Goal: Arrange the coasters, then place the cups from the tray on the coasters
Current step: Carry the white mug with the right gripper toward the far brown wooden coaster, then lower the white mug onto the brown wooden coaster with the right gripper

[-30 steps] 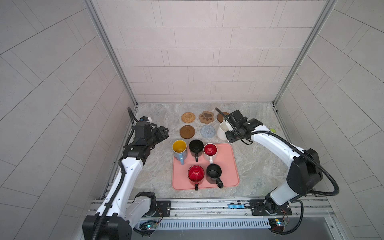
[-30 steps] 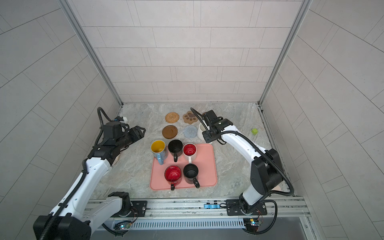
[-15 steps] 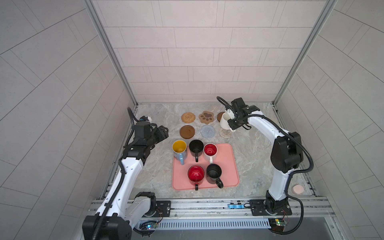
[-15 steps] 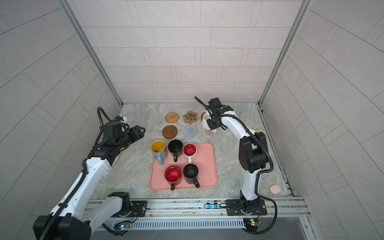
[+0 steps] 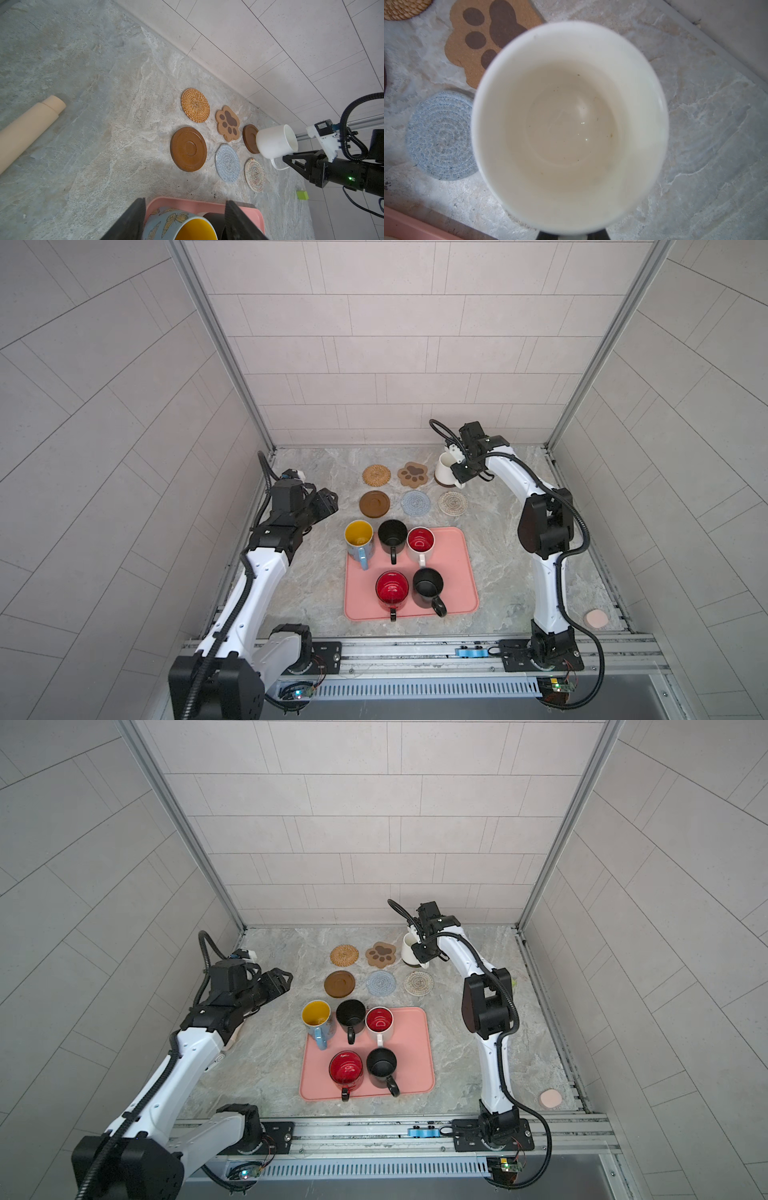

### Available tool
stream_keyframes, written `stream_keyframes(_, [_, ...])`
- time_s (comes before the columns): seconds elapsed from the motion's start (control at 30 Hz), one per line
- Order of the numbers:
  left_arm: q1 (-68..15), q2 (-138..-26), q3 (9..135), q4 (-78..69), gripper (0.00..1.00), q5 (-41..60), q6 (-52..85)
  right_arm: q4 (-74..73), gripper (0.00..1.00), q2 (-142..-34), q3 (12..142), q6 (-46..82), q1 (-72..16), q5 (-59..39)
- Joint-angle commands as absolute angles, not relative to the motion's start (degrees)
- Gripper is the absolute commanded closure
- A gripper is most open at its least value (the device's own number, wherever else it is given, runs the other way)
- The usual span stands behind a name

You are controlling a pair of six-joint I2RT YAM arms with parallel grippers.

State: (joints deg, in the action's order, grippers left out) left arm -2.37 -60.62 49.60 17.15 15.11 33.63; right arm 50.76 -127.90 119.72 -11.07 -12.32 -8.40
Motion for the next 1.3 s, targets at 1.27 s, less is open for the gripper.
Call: stream_keyframes(1.27, [-2.18, -61.68, 51.41, 12.77, 0.32, 14.80, 35.29, 54.06, 0.99, -139.59, 137.30, -17.79, -9.92, -8.97])
